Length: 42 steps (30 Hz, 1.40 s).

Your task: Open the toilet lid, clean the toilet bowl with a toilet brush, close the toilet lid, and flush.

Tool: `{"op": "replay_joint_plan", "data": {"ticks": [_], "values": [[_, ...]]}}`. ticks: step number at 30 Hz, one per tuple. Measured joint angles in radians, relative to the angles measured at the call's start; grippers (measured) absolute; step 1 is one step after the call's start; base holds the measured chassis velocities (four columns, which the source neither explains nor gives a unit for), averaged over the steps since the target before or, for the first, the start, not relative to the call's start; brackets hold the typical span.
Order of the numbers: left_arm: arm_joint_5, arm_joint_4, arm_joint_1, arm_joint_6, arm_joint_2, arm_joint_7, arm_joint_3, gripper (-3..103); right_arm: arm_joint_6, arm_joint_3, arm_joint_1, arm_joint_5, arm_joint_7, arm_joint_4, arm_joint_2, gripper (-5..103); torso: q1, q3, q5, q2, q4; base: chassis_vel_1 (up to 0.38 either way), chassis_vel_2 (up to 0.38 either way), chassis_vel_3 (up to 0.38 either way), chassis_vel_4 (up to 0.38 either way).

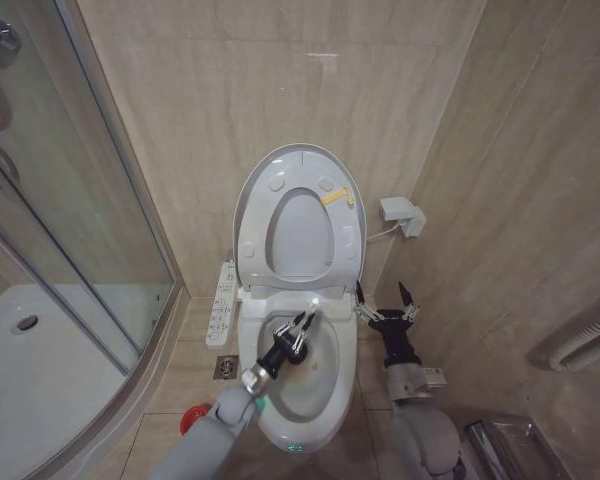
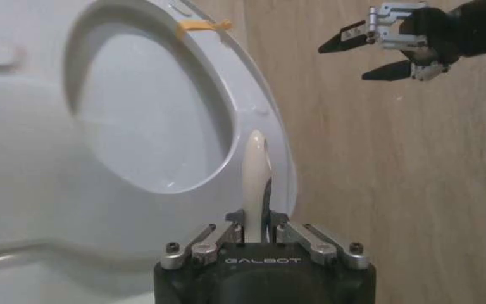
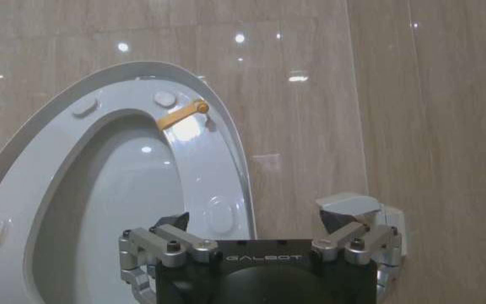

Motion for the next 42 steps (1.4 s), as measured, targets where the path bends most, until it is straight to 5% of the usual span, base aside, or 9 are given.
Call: {"op": "replay_joint_plan", "data": {"ticks": [6,11,19,31,42], "values": [[0.016,-0.013,0.037,-0.012,0.034,-0.066,-0.045,18,0.000,0.000,0.000,0.000,0.000,0.000,0.000,100,0.000,0.000,-0.0001,0.000,-0.0002,0.000,0.000,0.000,0.000],[-0.070,-0.018,0.030,-0.021,0.072,-0.049,-0.054,18,0.000,0.000,0.000,0.000,0.000,0.000,0.000,100,0.000,0.000,-0.0001,0.000,-0.0001,0.000,0.000,0.000,0.000],[-0.091,0.011,0.003,-0.031,0.072,-0.031,-0.054,18,0.000,0.000,0.000,0.000,0.000,0.000,0.000,100,0.000,0.000,0.0000,0.000,0.0000,0.000,0.000,0.000,0.000],[-0.090,0.187,-0.188,-0.031,-0.073,-0.022,0.031,18,0.000,0.000,0.000,0.000,0.000,0.000,0.000,100,0.000,0.000,0.0003,0.000,-0.0003,0.000,0.000,0.000,0.000],[-0.102,0.252,-0.229,-0.022,-0.187,-0.020,0.071,18,0.000,0.000,0.000,0.000,0.000,0.000,0.000,100,0.000,0.000,0.0003,0.000,0.0000,0.000,0.000,0.000,0.000]]}}
